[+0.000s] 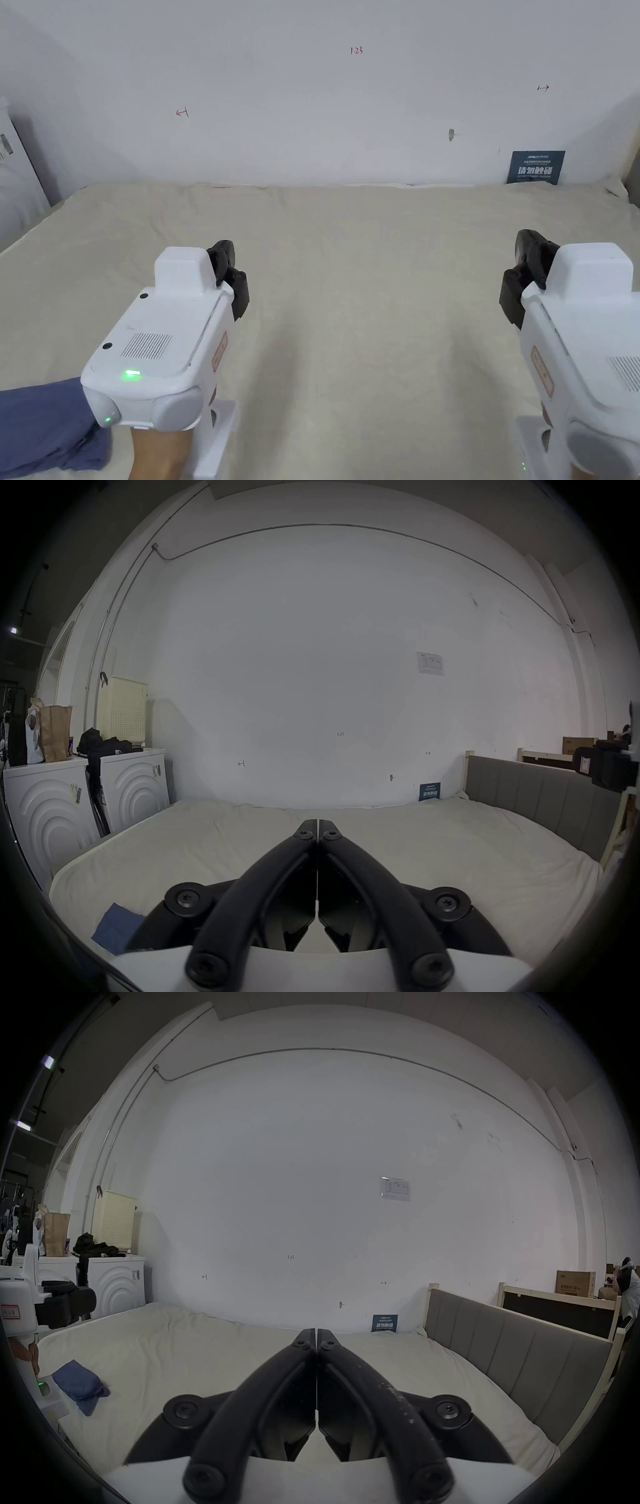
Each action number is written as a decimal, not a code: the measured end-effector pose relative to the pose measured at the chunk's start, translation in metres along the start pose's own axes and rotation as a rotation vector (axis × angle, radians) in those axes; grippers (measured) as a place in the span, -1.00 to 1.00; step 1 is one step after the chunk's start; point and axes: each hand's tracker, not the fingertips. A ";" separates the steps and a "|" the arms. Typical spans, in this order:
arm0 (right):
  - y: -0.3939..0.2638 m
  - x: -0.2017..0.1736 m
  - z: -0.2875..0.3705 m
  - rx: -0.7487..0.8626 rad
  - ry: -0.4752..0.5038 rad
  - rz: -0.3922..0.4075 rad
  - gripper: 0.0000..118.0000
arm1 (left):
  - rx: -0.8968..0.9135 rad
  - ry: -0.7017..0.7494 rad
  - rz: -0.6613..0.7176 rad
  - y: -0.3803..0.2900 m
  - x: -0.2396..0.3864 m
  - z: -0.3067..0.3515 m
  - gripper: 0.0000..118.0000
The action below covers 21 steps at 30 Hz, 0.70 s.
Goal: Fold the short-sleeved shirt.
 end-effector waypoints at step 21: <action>0.002 -0.004 0.002 0.003 0.002 0.011 -0.96 | 0.006 0.008 0.006 0.001 -0.002 0.003 -1.00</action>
